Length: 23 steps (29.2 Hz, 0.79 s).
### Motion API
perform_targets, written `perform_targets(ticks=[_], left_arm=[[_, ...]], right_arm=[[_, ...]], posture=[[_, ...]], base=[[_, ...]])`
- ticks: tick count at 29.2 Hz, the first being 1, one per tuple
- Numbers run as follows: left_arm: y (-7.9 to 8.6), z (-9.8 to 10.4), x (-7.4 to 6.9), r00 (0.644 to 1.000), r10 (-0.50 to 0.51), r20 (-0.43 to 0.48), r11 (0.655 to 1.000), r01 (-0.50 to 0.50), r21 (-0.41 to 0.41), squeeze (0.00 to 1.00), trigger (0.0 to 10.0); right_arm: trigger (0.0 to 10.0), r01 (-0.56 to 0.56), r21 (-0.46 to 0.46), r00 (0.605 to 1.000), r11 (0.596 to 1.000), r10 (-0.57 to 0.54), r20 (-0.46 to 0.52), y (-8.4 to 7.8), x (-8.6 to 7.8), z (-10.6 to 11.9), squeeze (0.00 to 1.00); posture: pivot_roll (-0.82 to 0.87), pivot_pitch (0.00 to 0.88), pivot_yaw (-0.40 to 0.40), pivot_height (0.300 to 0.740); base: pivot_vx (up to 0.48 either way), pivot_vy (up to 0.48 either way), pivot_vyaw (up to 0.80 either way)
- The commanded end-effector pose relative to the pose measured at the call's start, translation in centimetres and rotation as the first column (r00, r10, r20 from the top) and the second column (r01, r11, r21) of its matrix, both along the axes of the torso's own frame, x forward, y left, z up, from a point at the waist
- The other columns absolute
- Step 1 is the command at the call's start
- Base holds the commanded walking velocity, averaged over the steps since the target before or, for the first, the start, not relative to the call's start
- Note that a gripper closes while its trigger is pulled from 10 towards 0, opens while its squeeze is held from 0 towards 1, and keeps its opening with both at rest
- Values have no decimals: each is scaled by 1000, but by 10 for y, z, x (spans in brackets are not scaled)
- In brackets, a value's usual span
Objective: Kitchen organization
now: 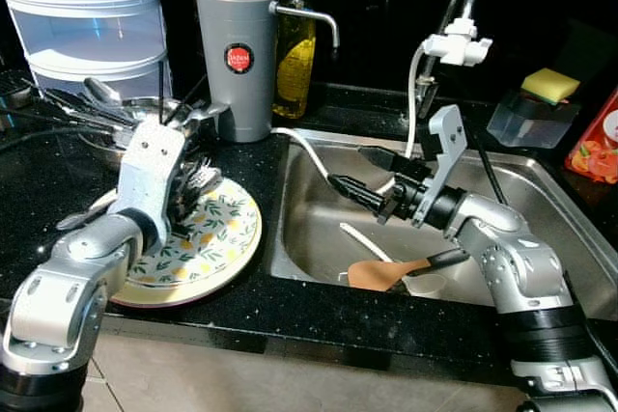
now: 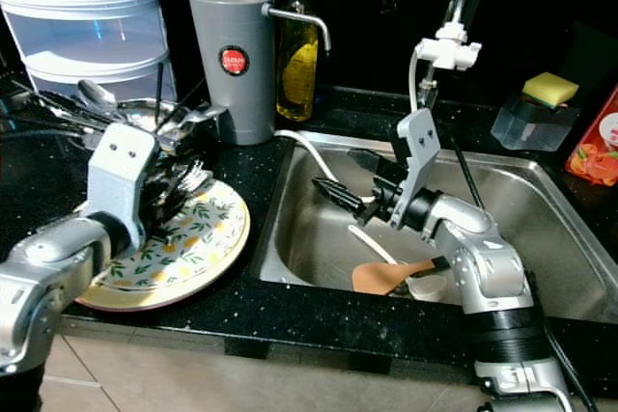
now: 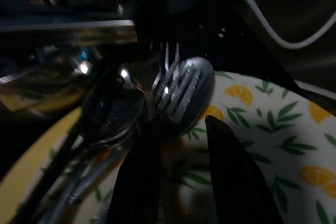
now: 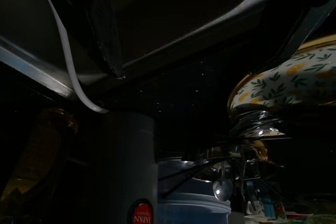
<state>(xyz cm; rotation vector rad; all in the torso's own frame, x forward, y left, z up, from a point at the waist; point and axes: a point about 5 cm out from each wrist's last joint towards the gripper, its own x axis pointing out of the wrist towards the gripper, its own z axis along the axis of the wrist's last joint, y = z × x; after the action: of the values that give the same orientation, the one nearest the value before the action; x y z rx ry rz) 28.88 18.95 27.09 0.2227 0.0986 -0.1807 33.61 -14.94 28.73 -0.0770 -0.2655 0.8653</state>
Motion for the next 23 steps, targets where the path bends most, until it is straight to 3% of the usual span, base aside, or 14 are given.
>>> perform_targets(ticks=[1, 6, 10, 13, 19, 23], left_arm=[[-3, -2, 2, 1000, 1, -17, 1000, -1, -17, 0, 10000], [-5, -6, 1, 999, 4, -37, 1000, -4, -23, 0, 10000], [2, -8, 2, 997, 66, -48, 998, -66, -8, 0, 10000], [3, 2, 3, 997, 83, 7, 996, -83, 21, 0, 10000], [5, 5, 2, 994, 107, 18, 994, -108, 28, 0, 10000], [7, -8, 2, 993, 108, -39, 994, -108, -2, 0, 10000]], right_arm=[[10000, -1, -1, 1000, 1000, 1, 0, -4, -2, 2, 0], [10000, 3, -3, 1000, 1000, -3, -1, -5, -2, 2, 0], [10000, 11, 0, 1000, 1000, -11, -3, -5, -2, 2, 0], [10000, 19, 4, 1000, 1000, -19, -3, -6, -1, 2, 0], [10000, 17, 5, 1000, 1000, -17, -2, -5, -1, 2, 0], [10000, 15, 4, 1000, 1000, -15, -3, -5, 0, 2, 0]], posture=[[174, 111, -63, 740], [171, 110, -61, 740], [171, 110, -61, 740], [171, 107, -60, 740], [174, 99, -60, 740], [176, 98, -62, 740]], base=[[0, 0, 0], [0, 0, 0], [0, 0, 0], [0, 0, 0], [0, 0, 0], [0, 0, 0]])
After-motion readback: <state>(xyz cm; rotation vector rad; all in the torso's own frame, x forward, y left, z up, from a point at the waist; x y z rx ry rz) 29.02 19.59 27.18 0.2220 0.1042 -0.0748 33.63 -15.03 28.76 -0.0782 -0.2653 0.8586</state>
